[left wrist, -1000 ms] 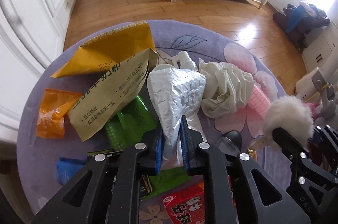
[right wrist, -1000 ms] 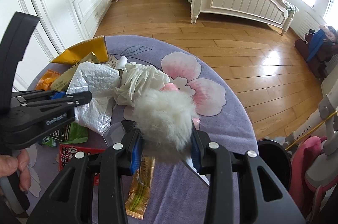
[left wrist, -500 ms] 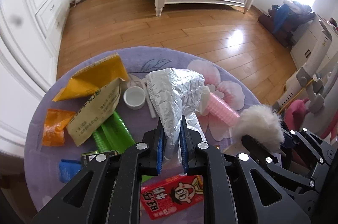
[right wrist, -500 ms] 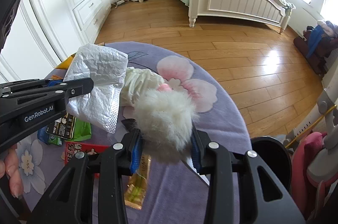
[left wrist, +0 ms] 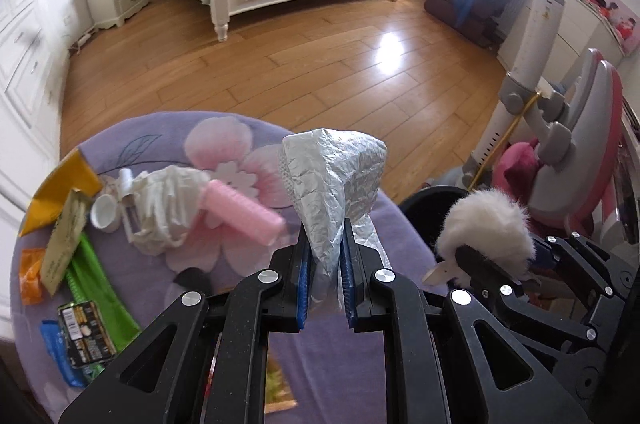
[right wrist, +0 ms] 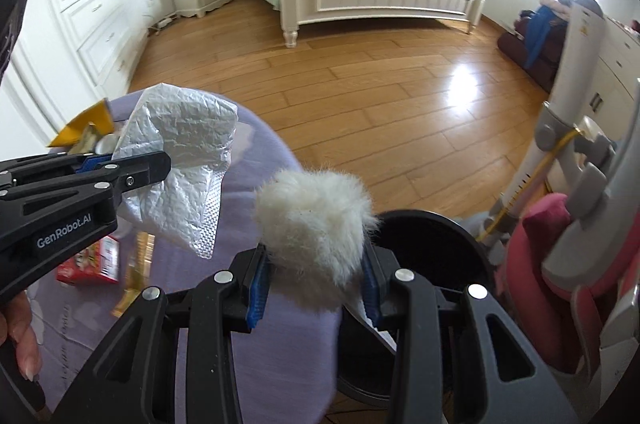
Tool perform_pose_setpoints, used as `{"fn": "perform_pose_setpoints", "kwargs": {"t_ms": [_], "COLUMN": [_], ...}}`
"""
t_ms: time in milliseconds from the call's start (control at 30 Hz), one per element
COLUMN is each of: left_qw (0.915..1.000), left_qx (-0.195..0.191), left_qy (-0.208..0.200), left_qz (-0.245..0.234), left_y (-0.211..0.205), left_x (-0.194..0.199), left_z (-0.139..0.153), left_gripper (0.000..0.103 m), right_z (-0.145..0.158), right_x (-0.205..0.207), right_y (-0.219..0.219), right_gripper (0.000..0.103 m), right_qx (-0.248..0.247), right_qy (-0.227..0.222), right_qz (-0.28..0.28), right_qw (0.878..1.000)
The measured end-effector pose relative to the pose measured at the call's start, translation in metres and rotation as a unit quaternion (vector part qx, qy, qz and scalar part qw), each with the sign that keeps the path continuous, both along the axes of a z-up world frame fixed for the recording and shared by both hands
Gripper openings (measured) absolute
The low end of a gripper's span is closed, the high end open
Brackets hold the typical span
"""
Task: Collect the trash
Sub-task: 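Carry the foil packet and tissue over the black bin and open both grippers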
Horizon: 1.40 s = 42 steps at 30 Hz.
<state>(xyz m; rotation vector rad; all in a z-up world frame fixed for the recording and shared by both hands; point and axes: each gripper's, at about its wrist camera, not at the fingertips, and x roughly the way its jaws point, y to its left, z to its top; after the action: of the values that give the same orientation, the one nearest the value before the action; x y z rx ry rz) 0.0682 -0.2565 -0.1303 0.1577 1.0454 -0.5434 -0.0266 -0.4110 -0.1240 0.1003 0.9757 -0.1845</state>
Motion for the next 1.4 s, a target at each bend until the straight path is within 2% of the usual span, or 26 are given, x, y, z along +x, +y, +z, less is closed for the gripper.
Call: {"fn": "perform_pose_setpoints", "kwargs": {"t_ms": [300, 500, 733, 1067, 1333, 1400], "left_qw": [0.9969, 0.9941, 0.9927, 0.9916, 0.9915, 0.9918], "left_qx": [0.006, 0.020, 0.036, 0.046, 0.047, 0.045], "left_qy": [-0.001, -0.003, -0.002, 0.001, 0.012, 0.014], "left_qz": [-0.079, -0.106, -0.115, -0.121, -0.121, -0.119], "left_y": [-0.104, -0.147, -0.166, -0.174, -0.176, -0.178], "left_x": [-0.037, -0.053, -0.056, -0.059, -0.060, -0.060], "left_z": [-0.012, -0.030, -0.045, -0.056, -0.061, -0.061], "left_gripper": [0.014, 0.014, 0.014, 0.015, 0.018, 0.019], "right_z": [-0.019, -0.035, -0.048, -0.057, -0.059, -0.057], "right_x": [-0.033, -0.046, -0.050, -0.049, -0.050, -0.051], "right_y": [-0.070, -0.103, -0.120, -0.124, -0.127, -0.129], "right_gripper": [0.037, 0.037, 0.037, 0.038, 0.043, 0.050], "right_qx": [-0.009, -0.003, 0.007, 0.011, 0.008, 0.005], "right_qy": [0.018, 0.029, 0.034, 0.045, 0.051, 0.047], "right_qz": [-0.076, -0.102, -0.113, -0.115, -0.122, -0.127], "right_qw": [0.997, 0.994, 0.993, 0.992, 0.991, 0.991]}}
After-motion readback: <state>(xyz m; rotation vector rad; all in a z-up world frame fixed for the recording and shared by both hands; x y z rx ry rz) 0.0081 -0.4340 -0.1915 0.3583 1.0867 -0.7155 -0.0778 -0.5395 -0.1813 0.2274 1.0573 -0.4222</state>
